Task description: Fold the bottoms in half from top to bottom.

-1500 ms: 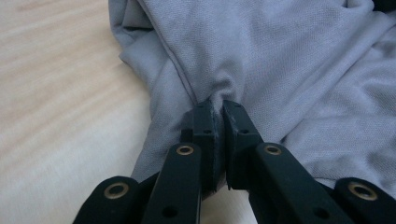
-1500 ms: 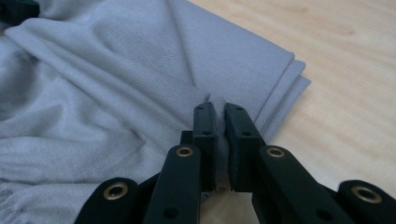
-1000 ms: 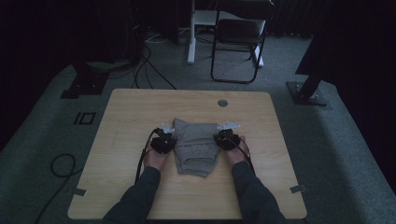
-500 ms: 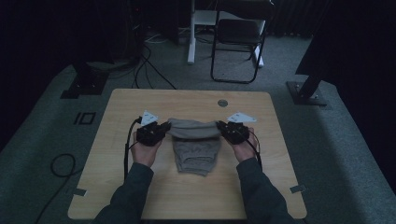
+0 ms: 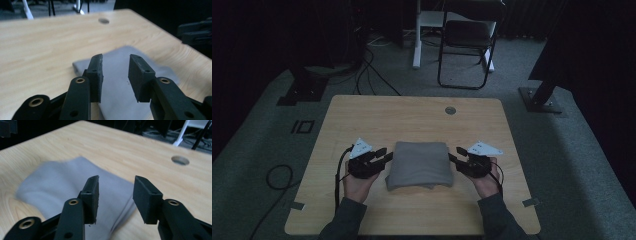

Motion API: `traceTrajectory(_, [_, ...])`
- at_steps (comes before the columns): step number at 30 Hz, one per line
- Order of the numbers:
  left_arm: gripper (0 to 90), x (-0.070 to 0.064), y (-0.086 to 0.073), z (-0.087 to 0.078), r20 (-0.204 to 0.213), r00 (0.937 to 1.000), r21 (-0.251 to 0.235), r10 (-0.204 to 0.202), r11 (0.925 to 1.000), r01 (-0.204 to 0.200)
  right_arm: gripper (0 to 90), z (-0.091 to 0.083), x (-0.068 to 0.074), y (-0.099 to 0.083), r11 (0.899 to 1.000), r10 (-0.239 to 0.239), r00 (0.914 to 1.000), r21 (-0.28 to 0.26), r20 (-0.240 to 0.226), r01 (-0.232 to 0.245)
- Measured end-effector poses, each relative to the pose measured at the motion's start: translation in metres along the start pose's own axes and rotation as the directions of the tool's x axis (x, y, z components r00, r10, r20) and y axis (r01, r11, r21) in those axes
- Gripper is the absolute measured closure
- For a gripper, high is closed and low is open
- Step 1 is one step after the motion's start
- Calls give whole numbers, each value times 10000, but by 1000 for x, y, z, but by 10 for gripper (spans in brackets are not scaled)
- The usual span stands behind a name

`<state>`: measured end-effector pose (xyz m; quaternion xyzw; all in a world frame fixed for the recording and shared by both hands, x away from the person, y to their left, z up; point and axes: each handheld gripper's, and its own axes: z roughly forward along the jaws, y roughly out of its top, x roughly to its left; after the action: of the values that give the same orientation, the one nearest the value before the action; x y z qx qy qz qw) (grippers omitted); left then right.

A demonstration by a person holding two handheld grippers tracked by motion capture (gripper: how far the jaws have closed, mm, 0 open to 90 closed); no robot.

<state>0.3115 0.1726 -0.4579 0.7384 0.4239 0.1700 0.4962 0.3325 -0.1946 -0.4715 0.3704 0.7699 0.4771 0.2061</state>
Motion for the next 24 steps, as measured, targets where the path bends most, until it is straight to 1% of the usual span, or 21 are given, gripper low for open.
traceTrajectory(1, [636,1,-3,3,-9,10000,153,-44,9999,44,551,0,0,0,10000,0,10000,0,0,0])
traceTrajectory(2, [628,1,-6,7,20,10000,386,-96,9992,95,543,0,0,-3,9999,3,10000,114,39,-4])
traceTrajectory(3, [612,0,-10,10,-9,10000,571,-66,9983,66,541,2,1,-11,9991,103,9999,420,-13,-103])
traceTrajectory(4, [612,-1,-13,13,-27,10000,789,-13,9969,15,541,2,1,-11,9991,103,9999,420,-13,-103])
traceTrajectory(5, [601,-4,-22,16,33,10000,998,-24,9950,21,536,5,4,-20,9971,253,9996,728,-132,-243])
traceTrajectory(6, [595,-4,-22,16,33,10000,998,-24,9950,21,534,6,6,-24,9958,310,9993,863,-197,-292])
traceTrajectory(7, [591,-6,-33,20,121,9999,1302,-93,9915,77,533,8,9,-30,9945,306,9991,1008,-304,-274])
traceTrajectory(8, [586,-7,-40,21,167,9998,1457,-143,9893,118,533,9,12,-36,9930,336,9986,1150,-399,-288])
traceTrajectory(9, [581,-9,-47,24,223,9997,1682,-110,9857,71,533,11,15,-42,9908,338,9981,1326,-507,-268])
traceTrajectory(10, [572,-12,-53,26,242,9997,1827,-50,9832,5,534,13,19,-49,9876,327,9975,1551,-627,-226])
traceTrajectory(11, [566,-12,-53,26,242,9997,1827,-50,9832,5,534,13,19,-49,9876,327,9975,1551,-627,-226])
traceTrajectory(12, [562,-16,-61,28,241,9997,2087,31,9779,-81,542,16,25,-58,9847,263,9970,1738,-725,-134])
traceTrajectory(13, [556,-16,-61,28,241,9997,2087,31,9779,-81,542,16,25,-58,9847,263,9970,1738,-725,-134])
traceTrajectory(15, [553,-20,-72,32,207,9998,2385,82,9710,-129,545,17,30,-64,9825,348,9962,1855,-804,-194])
traceTrajectory(16, [553,-20,-72,32,207,9998,2385,82,9710,-129,545,17,30,-64,9825,348,9962,1855,-804,-194])
traceTrajectory(17, [553,-20,-77,35,195,9997,2531,111,9673,-157,550,18,31,-65,9824,356,9963,1858,-784,-205])
traceTrajectory(18, [554,-21,-79,36,178,9998,2614,130,9651,-172,555,18,31,-65,9824,363,9966,1855,-746,-219])
traceTrajectory(19, [554,-21,-79,36,178,9998,2614,130,9651,-172,555,18,31,-65,9824,363,9966,1855,-746,-219])
traceTrajectory(20, [554,-21,-80,38,143,9998,2682,168,9631,-201,562,18,31,-65,9822,392,9966,1862,-721,-251])
traceTrajectory(24, [556,-22,-82,42,116,9996,2768,255,9605,-277,593,21,32,-66,9811,411,9964,1919,-742,-262])
